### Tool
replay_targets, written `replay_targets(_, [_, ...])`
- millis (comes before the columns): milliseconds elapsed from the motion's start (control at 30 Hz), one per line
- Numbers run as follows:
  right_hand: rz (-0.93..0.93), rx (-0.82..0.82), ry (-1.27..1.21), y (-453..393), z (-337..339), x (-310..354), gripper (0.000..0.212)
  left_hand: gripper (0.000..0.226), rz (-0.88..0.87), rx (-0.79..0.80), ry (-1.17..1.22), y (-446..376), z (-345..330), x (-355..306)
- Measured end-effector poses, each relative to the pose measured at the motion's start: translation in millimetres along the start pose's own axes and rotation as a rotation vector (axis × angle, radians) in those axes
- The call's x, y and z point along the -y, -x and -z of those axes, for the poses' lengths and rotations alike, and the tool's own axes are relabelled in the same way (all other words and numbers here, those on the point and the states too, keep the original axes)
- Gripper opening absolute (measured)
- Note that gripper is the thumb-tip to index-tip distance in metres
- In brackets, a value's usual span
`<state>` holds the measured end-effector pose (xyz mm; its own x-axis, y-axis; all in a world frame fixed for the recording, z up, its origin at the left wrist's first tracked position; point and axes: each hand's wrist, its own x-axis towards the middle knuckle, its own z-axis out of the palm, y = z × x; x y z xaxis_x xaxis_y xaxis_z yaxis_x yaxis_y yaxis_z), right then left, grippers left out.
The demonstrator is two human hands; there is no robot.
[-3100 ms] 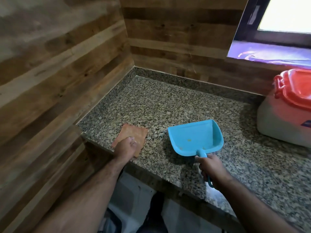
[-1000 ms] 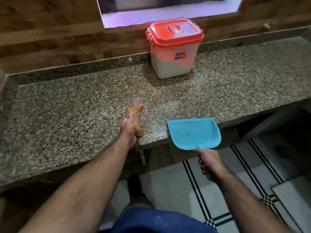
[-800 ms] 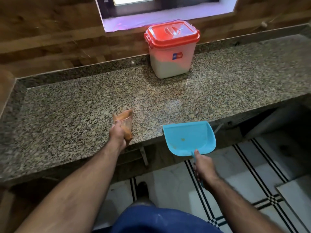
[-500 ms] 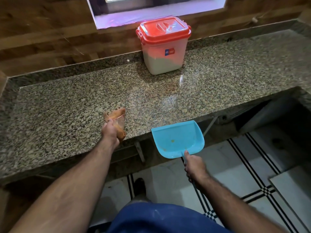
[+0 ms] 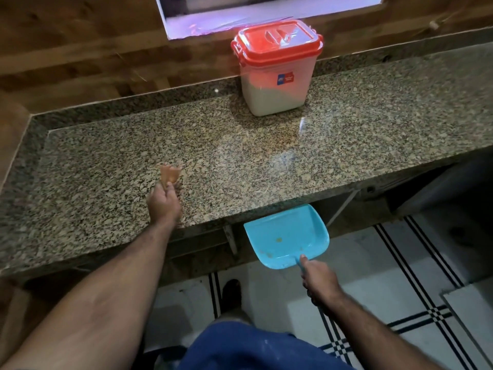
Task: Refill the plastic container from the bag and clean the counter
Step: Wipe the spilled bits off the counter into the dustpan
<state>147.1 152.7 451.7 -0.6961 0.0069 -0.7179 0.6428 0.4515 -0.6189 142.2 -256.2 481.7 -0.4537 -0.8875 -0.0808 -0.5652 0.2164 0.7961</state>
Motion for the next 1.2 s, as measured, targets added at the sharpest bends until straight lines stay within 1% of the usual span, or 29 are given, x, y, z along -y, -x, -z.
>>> replay_targets(33, [0.003, 0.0, 0.01, -2.1, -0.8, 2.7, 0.045, 0.035, 0.016, 0.013, -0.11, -4.1, -4.4, 6.8])
replay_targets(67, [0.0, 0.001, 0.008, -3.5, -2.0, 5.3, 0.044, 0.035, 0.07, 0.059, -0.173, -5.7, -11.5, 12.8])
replay_targets(100, [-0.008, 0.001, 0.004, -4.6, -3.1, 7.7, 0.044, 0.033, 0.114, 0.106, -0.202, -3.5, -19.8, 15.6])
replay_targets(133, [-0.02, 0.0, 0.002, -6.1, -4.0, 9.5, 0.044, 0.029, 0.123, 0.153, -0.218, 2.5, -28.4, 14.0])
replay_targets(200, [-0.044, 0.004, 0.001, -10.0, -5.0, 11.2, 0.043, 0.016, 0.022, 0.213, -0.213, 14.1, -52.9, 6.5])
replay_targets(233, [-0.053, 0.003, -0.002, -12.2, -4.2, 11.2, 0.043, 0.022, -0.049, 0.274, -0.181, 19.5, -66.5, 0.2])
replay_targets(267, [-0.058, 0.001, -0.001, -13.8, -2.9, 11.5, 0.043, 0.035, -0.104, 0.357, -0.157, 24.4, -81.6, -6.4])
replay_targets(333, [-0.046, -0.018, 0.049, -17.2, 0.8, 11.7, 0.046, 0.047, -0.163, 0.514, -0.035, 41.2, -110.1, -32.3])
replay_targets(400, [-0.022, -0.046, 0.132, -18.2, 1.2, 14.7, 0.051, 0.049, -0.177, 0.638, 0.13, 64.9, -133.3, -64.3])
replay_targets(467, [-0.037, -0.053, 0.108, -21.0, -0.4, 18.7, 0.05, 0.045, -0.183, 0.819, 0.263, 88.1, -152.4, -90.8])
replay_targets(533, [-0.07, -0.045, 0.058, -23.2, -2.2, 23.9, 0.046, 0.037, -0.198, 0.967, 0.217, 97.4, -170.5, -104.4])
replay_targets(567, [-0.083, -0.045, 0.049, -24.8, -2.1, 26.1, 0.045, 0.034, -0.18, 1.02, 0.194, 97.3, -174.5, -111.9])
replay_targets(600, [-0.094, -0.041, 0.05, -25.7, -1.6, 29.0, 0.044, 0.037, -0.126, 1.059, 0.242, 93.6, -174.9, -119.3])
replay_targets(633, [-0.101, -0.034, 0.049, -26.4, -0.8, 31.9, 0.043, 0.04, -0.051, 1.077, 0.352, 89.1, -171.8, -126.9])
replay_targets(667, [-0.106, -0.029, 0.043, -26.4, 0.7, 35.3, 0.042, 0.04, 0.021, 1.064, 0.472, 83.8, -168.0, -133.7])
replay_targets(700, [-0.11, -0.024, 0.039, -27.1, 2.5, 37.5, 0.041, 0.035, 0.048, 0.991, 0.535, 77.0, -164.2, -136.7])
replay_targets(733, [-0.117, -0.025, 0.037, -27.4, 4.3, 40.3, 0.041, 0.034, 0.013, 0.885, 0.521, 70.2, -158.9, -137.3])
replay_targets(800, [-0.128, -0.026, 0.042, -29.5, 7.1, 43.7, 0.042, 0.044, -0.146, 0.707, 0.401, 60.5, -151.1, -127.5])
replay_targets(867, [-0.135, -0.027, 0.032, -32.9, 8.6, 45.4, 0.042, 0.042, -0.297, 0.605, 0.246, 59.6, -148.7, -115.7])
replay_targets(900, [-0.14, -0.03, 0.022, -34.1, 9.0, 46.1, 0.042, 0.035, -0.356, 0.574, 0.147, 64.2, -152.1, -110.4])
replay_targets(933, [-0.147, -0.034, 0.011, -34.4, 9.2, 47.4, 0.042, 0.025, -0.426, 0.574, 0.076, 72.5, -158.2, -106.2])
replay_targets(967, [-0.154, -0.039, 0.003, -35.4, 9.0, 48.2, 0.042, 0.018, -0.519, 0.615, 0.009, 83.8, -165.2, -104.7])
replay_targets(1033, [-0.152, -0.048, 0.008, -35.1, 7.7, 50.6, 0.042, 0.02, -0.696, 0.722, -0.102, 108.6, -183.2, -102.3])
replay_targets(1067, [-0.145, -0.045, 0.007, -34.4, 7.0, 52.4, 0.042, 0.024, -0.73, 0.781, -0.131, 117.7, -192.7, -102.5])
replay_targets(1100, [-0.136, -0.037, 0.004, -34.9, 6.7, 53.5, 0.042, 0.029, -0.709, 0.828, -0.125, 122.7, -199.0, -108.1])
replay_targets(1200, [-0.132, -0.048, 0.043, -34.8, 9.0, 58.0, 0.042, 0.015, -0.572, 1.003, -0.058, 116.2, -210.8, -133.2])
